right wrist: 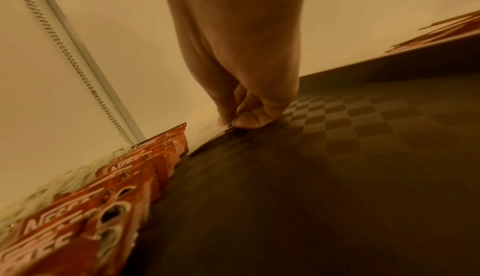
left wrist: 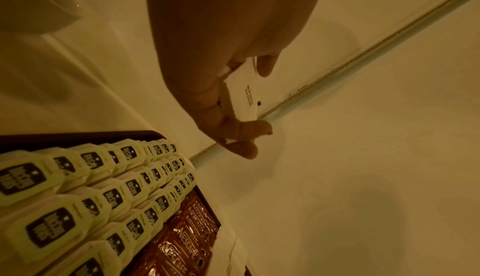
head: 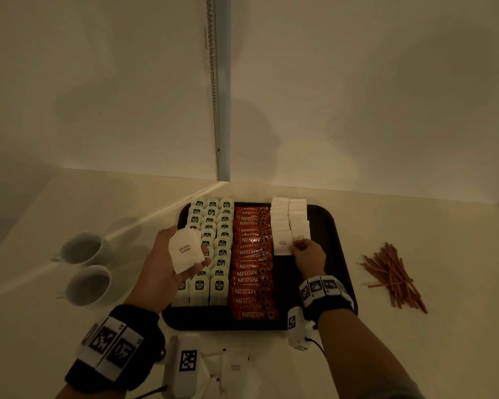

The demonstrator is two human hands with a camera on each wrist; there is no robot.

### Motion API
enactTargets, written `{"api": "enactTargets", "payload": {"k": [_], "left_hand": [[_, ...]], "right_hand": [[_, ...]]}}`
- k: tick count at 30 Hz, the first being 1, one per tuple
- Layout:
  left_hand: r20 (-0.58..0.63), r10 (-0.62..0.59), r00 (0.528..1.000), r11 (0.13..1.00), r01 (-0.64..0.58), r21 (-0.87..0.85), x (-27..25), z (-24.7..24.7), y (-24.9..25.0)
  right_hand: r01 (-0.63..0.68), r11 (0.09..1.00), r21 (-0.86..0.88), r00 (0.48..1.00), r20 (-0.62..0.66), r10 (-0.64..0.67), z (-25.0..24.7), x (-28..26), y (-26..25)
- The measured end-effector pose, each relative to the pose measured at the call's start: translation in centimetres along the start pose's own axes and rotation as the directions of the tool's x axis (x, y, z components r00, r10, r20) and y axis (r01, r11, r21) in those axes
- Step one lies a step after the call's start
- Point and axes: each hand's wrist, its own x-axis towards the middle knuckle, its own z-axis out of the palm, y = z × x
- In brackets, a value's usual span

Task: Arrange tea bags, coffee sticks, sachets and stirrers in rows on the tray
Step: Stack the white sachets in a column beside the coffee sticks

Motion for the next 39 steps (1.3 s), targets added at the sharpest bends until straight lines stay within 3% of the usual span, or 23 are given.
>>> {"api": "enactTargets", "payload": {"k": [7, 11, 14, 18, 20, 25, 29, 31, 34, 36, 39], "left_hand": [[0.047, -0.039, 0.998, 0.998, 0.041, -0.047, 0.1, 0.1, -0.1], [0.084, -0.014, 0.996, 0.999, 0.018, -0.049, -0.3, 0.2, 0.0], [0.081, -0.002, 0.997, 1.000, 0.003, -0.022, -0.5, 0.5, 0.2], [0.069, 0.056, 0.996, 0.994, -0.063, 0.094, -1.0, 1.6, 0.4], [0.072, 0.097, 0.993, 0.977, -0.108, 0.184, -1.2, 1.9, 0.2], [0.126, 0.216, 0.968, 0.917, -0.246, 0.315, -1.8, 2.1, -0.3], [0.146, 0.204, 0.968, 0.946, -0.233, 0.227, -2.2, 2.1, -0.3], [0.158, 0.214, 0.964, 0.932, -0.250, 0.264, -2.1, 1.8, -0.4], [0.130, 0.290, 0.948, 0.887, -0.317, 0.336, -2.1, 1.4, -0.7], [0.097, 0.362, 0.927, 0.872, -0.373, 0.316, -2.0, 1.3, -0.5], [0.075, 0.446, 0.892, 0.838, -0.446, 0.314, -2.1, 1.6, -0.1]], "right_hand": [[0.023, 0.999, -0.036, 0.995, -0.096, -0.027, 0.8, -0.2, -0.1], [0.029, 0.999, 0.038, 0.993, -0.112, -0.024, 0.4, -0.7, -0.7], [0.190, 0.962, 0.196, 0.982, -0.027, -0.188, -0.2, -3.2, -3.7], [0.283, 0.864, 0.416, 0.855, 0.299, -0.424, -1.4, -9.4, -9.3], [0.350, 0.835, 0.425, 0.802, 0.325, -0.502, -1.6, -11.7, -10.9], [0.503, 0.788, 0.355, 0.755, 0.263, -0.600, -1.4, -13.6, -12.2], [0.453, 0.809, 0.375, 0.800, 0.228, -0.554, -1.9, -14.1, -12.2], [0.419, 0.806, 0.418, 0.815, 0.218, -0.536, -2.1, -14.3, -12.1], [0.233, 0.767, 0.598, 0.846, 0.265, -0.463, -2.4, -14.4, -11.6], [0.133, 0.766, 0.629, 0.827, 0.355, -0.435, -2.5, -14.5, -11.2], [0.174, 0.859, 0.482, 0.774, 0.473, -0.422, -2.2, -14.8, -10.6]]}}
